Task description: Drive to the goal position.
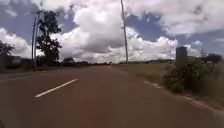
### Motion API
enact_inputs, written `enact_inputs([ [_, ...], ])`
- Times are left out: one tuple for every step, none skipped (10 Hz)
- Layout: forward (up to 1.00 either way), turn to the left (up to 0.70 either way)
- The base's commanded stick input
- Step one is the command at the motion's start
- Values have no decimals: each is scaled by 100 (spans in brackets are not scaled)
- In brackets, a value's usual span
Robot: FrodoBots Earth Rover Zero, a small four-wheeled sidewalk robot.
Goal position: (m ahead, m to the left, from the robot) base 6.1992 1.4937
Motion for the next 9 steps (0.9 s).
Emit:
enact_inputs([
  [100, 0],
  [100, 0],
  [100, 0],
  [100, 0],
  [100, 0],
  [100, 0],
  [100, 0],
  [100, 0],
  [100, 0],
])
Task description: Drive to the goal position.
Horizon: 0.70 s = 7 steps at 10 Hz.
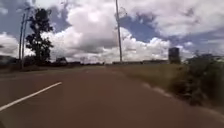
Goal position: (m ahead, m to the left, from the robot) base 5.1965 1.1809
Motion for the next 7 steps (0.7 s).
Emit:
enact_inputs([
  [100, 0],
  [100, 0],
  [100, 0],
  [100, 0],
  [100, 0],
  [100, 0],
  [100, 0],
])
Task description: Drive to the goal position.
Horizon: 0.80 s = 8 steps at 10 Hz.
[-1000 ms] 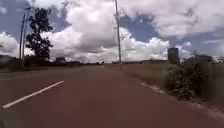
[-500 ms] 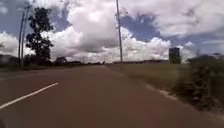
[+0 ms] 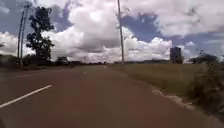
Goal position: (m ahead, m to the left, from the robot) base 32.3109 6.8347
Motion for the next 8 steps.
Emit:
enact_inputs([
  [100, 0],
  [100, 0],
  [100, 0],
  [100, 0],
  [100, 10],
  [100, 15],
  [100, 18],
  [100, 21],
])
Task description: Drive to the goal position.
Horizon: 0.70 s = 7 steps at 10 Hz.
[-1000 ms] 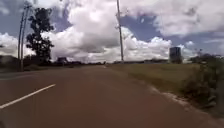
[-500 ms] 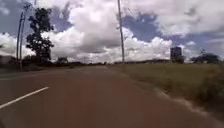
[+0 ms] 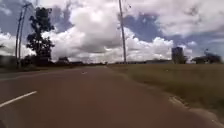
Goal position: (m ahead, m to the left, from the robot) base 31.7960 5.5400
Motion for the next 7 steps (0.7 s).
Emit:
enact_inputs([
  [100, 11],
  [100, 1],
  [100, 0],
  [100, 0],
  [100, 0],
  [100, 0],
  [100, 0],
])
